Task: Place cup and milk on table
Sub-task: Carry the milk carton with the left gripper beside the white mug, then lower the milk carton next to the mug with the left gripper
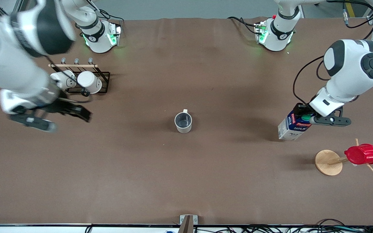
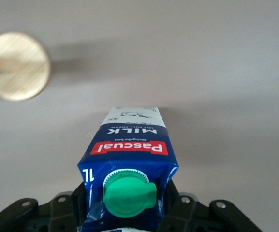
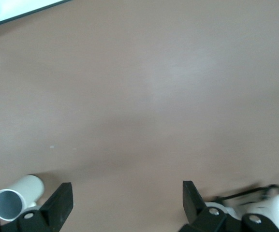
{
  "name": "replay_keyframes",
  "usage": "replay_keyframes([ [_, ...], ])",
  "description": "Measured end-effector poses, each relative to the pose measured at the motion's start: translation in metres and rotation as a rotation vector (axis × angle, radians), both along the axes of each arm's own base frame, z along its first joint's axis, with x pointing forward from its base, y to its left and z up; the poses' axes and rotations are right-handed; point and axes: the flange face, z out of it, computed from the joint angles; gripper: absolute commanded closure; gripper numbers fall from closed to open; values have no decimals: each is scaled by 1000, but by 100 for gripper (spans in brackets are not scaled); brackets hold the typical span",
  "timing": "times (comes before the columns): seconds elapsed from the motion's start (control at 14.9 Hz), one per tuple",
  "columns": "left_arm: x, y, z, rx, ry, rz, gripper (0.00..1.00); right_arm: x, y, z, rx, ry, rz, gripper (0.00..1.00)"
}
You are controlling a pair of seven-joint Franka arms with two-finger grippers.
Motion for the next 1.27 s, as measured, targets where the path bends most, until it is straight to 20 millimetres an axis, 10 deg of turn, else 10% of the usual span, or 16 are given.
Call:
replay_keyframes([
  [0.27, 12, -124, 6, -75, 0, 3, 45, -26, -113, 49, 1, 1, 123, 0],
  [0.47, 8, -214, -11, -117, 33, 22, 45, -50, -156, 77, 10, 47, 139, 0],
  [0.87, 2, -334, -33, -46, 139, 63, 46, -56, -147, 89, 13, 66, 159, 0],
  [1.27, 1, -359, -54, -27, 171, 65, 46, -54, -147, 86, 14, 70, 160, 0],
])
